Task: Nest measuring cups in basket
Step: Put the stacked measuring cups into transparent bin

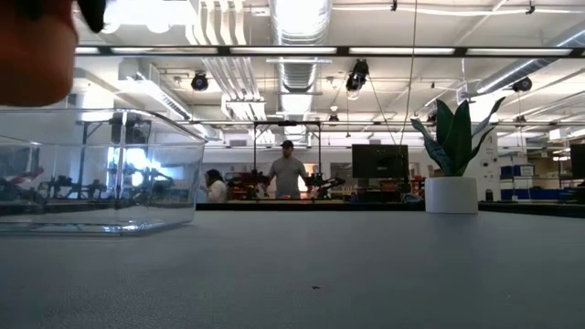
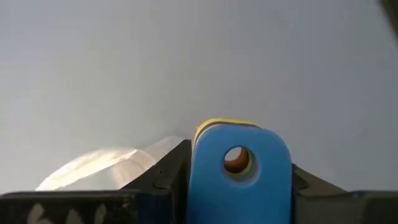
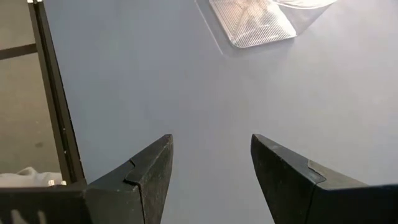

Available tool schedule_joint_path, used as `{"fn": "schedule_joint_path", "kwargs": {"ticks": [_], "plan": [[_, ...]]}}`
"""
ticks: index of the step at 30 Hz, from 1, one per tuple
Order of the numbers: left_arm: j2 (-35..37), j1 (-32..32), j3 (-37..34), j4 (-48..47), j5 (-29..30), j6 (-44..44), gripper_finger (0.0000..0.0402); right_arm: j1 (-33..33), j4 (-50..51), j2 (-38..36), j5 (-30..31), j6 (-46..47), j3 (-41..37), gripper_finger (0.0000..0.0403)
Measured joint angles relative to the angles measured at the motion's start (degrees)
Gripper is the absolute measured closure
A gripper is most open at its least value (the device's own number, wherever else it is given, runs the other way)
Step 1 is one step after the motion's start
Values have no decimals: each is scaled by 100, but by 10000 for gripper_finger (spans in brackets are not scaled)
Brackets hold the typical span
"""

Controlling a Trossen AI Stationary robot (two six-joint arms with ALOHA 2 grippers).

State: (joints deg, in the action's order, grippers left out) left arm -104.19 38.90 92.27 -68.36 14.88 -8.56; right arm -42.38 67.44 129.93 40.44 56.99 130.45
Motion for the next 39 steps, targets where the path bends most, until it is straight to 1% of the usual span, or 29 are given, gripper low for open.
{"fn": "schedule_joint_path", "kwargs": {"ticks": [3, 5, 9, 11, 14, 16, 18, 21, 24, 28, 32, 39], "plan": [[559, -168, -298, 41, 207, -12, 284, -20, -4, 0, 1, 0, 4, 197], [1007, -363, -589, 115, 234, -11, 285, -23, -9, 0, 1, 0, 4, 197], [1900, -1002, -1340, 451, 248, 125, 286, -25, -19, 0, 2, -3, 7, 197], [2337, -1405, -1733, 701, 119, 259, 286, -21, -20, 0, 3, -5, 7, 197], [2892, -2002, -2349, 1265, -232, 541, 287, -21, -20, 0, 5, -47, 11, 197], [3155, -2353, -2738, 1525, -435, 739, 288, -7, -18, 0, 5, -61, 11, 197], [3336, -2657, -3046, 1619, -496, 881, 288, 3, -19, 0, 5, -61, 11, 197], [3422, -3017, -3376, 1618, -496, 960, 289, 16, -19, 0, 7, -61, 11, 197], [3391, -3162, -3623, 1700, -569, 1048, 290, 40, -20, 0, 8, -61, 11, 197], [3212, -3181, -3859, 2141, -707, 1089, 291, 54, -30, 0, 9, -65, 11, 197], [2941, -3178, -3993, 2171, -704, 1049, 292, 54, -37, 0, 9, -131, 12, 197], [2418, -3178, -3993, 2224, -684, 822, 295, 54, -37, 0, 9, -146, 13, 197]]}}
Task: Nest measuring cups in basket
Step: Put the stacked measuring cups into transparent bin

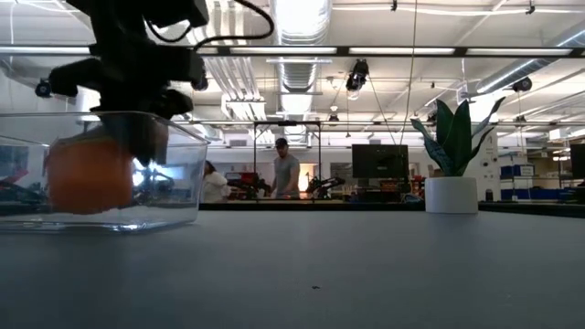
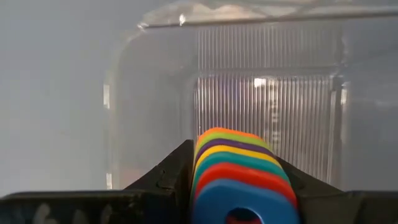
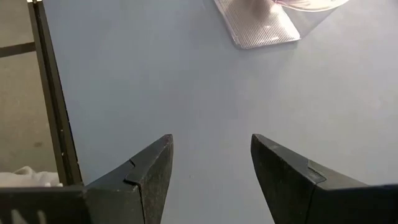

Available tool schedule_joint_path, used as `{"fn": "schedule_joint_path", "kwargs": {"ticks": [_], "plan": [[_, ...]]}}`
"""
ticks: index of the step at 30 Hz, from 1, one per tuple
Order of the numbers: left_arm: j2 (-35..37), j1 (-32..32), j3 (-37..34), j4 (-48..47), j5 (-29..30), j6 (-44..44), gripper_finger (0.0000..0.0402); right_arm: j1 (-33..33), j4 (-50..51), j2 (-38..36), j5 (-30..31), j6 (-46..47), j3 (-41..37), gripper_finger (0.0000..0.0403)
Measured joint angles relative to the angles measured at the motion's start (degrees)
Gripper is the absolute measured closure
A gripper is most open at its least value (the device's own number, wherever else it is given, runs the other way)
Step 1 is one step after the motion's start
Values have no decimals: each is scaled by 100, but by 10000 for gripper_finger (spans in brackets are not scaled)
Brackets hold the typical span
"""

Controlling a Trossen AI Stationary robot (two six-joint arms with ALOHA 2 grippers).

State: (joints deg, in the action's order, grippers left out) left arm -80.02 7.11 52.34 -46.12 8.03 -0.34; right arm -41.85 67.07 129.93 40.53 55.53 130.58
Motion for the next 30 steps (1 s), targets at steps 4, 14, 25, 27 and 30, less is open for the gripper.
{"fn": "schedule_joint_path", "kwargs": {"ticks": [4, 14, 25, 27, 30], "plan": [[-280, 7, 0, 6, -2, -72, 297, 0, -2, -2, 0, 4, 0, 197], [-345, 37, -323, 455, 195, -531, 309, -2, -3, -6, -308, 252, 0, 197], [-331, 45, -848, 816, 196, -924, 283, 61, -5, -6, -307, 203, 2, 197], [-331, 69, -847, 868, 309, -924, 283, 84, -5, -6, -308, 158, 2, 197], [-331, 126, -826, 865, 448, -926, 291, 115, -5, -6, -306, 144, 2, 197]]}}
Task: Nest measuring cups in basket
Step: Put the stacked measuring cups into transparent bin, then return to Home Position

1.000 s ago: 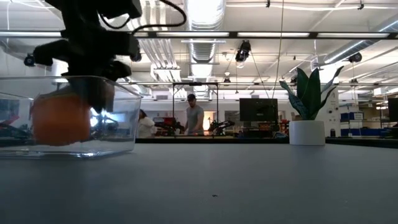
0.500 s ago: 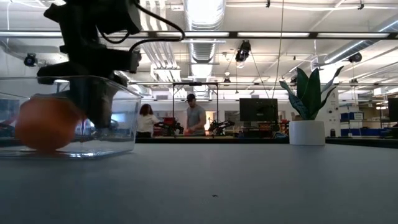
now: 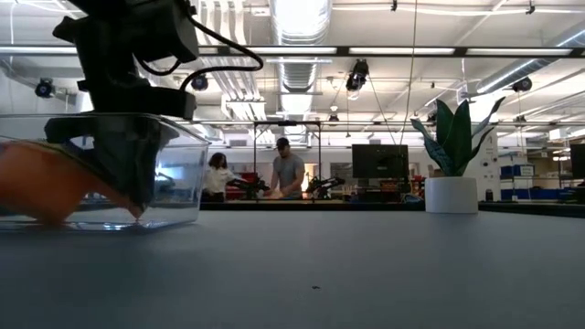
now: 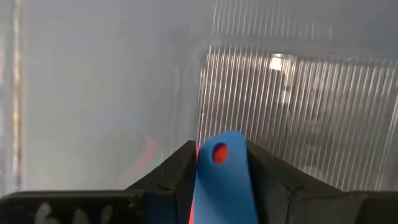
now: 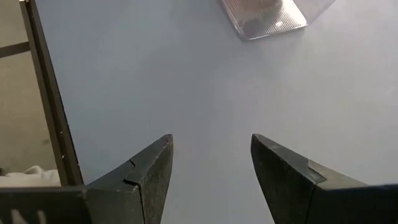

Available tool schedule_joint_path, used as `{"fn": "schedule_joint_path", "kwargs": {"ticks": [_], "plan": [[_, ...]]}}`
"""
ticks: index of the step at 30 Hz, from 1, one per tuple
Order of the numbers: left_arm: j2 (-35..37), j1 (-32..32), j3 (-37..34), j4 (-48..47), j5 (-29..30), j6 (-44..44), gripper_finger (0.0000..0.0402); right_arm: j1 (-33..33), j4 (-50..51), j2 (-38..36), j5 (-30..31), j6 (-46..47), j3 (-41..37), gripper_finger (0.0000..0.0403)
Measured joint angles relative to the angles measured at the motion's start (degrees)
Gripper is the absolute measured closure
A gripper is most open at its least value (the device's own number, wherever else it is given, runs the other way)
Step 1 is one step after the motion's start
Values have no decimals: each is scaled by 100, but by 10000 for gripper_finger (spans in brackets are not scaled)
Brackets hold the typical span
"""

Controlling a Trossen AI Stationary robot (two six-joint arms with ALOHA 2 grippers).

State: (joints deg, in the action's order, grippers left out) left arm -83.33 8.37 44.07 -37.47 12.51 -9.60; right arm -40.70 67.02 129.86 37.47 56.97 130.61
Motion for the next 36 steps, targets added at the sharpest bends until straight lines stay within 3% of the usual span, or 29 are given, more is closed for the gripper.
{"fn": "schedule_joint_path", "kwargs": {"ticks": [6, 11, 20, 25, 29, 36], "plan": [[2, 24, 112, -43, -127, 0, 311, 3, 1, 0, -2, -2, 0, 197], [13, 92, 424, -251, -153, 1, 305, -1, -2, 0, -12, 0, 0, 197], [310, 512, 1584, -1636, 22, 5, 277, -1, 3, 0, -13, -92, 0, 197], [1243, 1070, 2296, -2188, 660, -75, 275, -3, 1, 0, 2, -260, 0, 197], [2317, 1547, 2493, -2012, 829, -337, 277, -3, 1, -1, 7, -345, 0, 197], [3951, 2685, 1689, -818, 1573, -477, 298, -23, 1, -164, 419, -705, 0, 199]]}}
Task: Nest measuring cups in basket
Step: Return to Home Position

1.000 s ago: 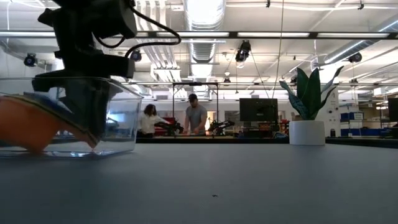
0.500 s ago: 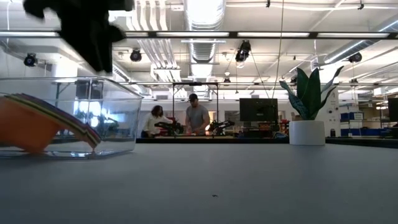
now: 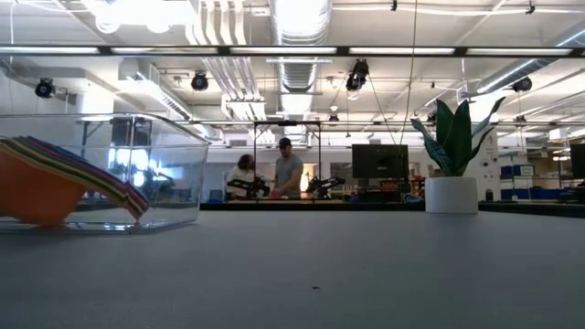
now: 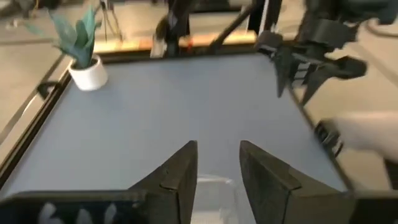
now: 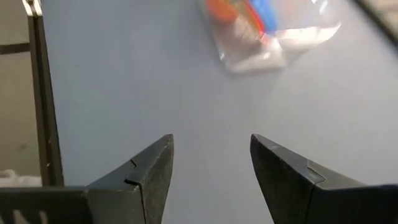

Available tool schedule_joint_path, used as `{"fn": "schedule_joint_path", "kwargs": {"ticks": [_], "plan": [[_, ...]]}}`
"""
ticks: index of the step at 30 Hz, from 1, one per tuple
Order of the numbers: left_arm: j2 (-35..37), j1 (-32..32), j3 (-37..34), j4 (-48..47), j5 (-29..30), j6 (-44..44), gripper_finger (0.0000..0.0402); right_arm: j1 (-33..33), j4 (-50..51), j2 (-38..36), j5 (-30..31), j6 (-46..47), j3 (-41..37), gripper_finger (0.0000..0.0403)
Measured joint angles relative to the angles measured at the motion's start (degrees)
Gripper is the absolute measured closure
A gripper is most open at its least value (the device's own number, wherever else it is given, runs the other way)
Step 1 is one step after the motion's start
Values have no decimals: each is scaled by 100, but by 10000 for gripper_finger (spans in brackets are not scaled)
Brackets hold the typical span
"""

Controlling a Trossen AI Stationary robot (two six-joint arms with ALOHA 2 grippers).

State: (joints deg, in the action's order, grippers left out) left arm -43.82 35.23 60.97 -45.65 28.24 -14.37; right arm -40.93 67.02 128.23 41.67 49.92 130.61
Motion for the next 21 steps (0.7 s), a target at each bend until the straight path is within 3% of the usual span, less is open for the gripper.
{"fn": "schedule_joint_path", "kwargs": {"ticks": [4, 12, 16, 21], "plan": [[456, 406, -543, 548, 656, -248, 317, -44, 12, -296, 416, -412, -49, 218], [697, 546, -784, 599, 1037, -134, 348, 17, 188, -1112, 636, -745, -644, 305], [880, 546, -786, 547, 1159, -118, 361, -137, 668, -1884, 1118, -6, -1616, 354], [1111, 546, -786, 319, 1156, 113, 363, -271, 395, -3192, 1508, 1012, -3430, 392]]}}
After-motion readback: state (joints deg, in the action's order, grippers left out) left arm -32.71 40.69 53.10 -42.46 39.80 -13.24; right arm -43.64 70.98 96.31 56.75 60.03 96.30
